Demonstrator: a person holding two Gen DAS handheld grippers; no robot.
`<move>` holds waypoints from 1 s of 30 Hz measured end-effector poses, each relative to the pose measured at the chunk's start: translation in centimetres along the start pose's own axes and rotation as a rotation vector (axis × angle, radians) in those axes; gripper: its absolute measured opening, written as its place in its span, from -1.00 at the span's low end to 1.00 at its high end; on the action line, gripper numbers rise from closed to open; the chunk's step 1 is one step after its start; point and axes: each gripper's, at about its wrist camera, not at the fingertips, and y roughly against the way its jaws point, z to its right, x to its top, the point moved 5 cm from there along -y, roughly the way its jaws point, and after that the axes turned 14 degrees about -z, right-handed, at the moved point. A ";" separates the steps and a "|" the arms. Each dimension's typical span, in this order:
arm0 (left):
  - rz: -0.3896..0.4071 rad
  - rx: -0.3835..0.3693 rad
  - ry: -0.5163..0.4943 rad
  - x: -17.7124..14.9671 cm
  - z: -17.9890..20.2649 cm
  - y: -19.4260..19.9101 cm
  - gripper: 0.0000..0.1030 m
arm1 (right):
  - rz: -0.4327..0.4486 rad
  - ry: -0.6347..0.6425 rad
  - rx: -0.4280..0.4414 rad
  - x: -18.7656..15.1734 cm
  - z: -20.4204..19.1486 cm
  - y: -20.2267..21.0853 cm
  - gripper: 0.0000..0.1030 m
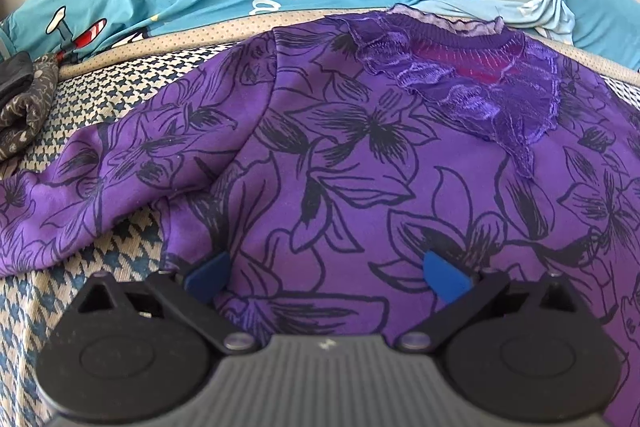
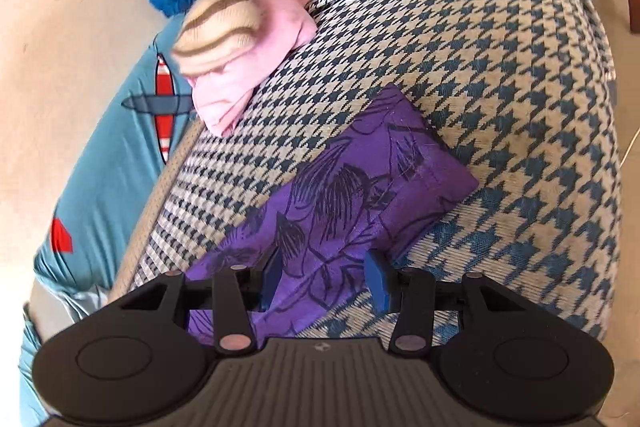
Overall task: Fold clothes
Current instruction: 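Move the right gripper to the purple sleeve end and pinch it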
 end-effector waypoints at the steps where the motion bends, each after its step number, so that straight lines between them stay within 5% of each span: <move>1: 0.000 -0.001 0.000 0.0 0.0 0.0 1.00 | 0.004 -0.008 0.009 0.1 0.1 -0.2 -0.11; 17: -0.002 0.008 -0.002 -0.2 0.2 0.1 1.00 | 0.062 -0.149 -0.014 0.2 2.2 1.2 -0.11; 22: 0.003 0.007 -0.006 -0.2 0.2 0.1 1.00 | 0.110 -0.163 -0.084 0.2 2.6 2.0 -0.10; 26: 0.001 0.011 0.000 -0.2 0.3 0.1 1.00 | 0.143 -0.160 -0.073 0.8 2.7 1.4 0.00; 30: 0.002 0.009 -0.001 -0.3 0.2 0.1 1.00 | 0.178 -0.106 -0.069 1.4 1.6 0.3 0.32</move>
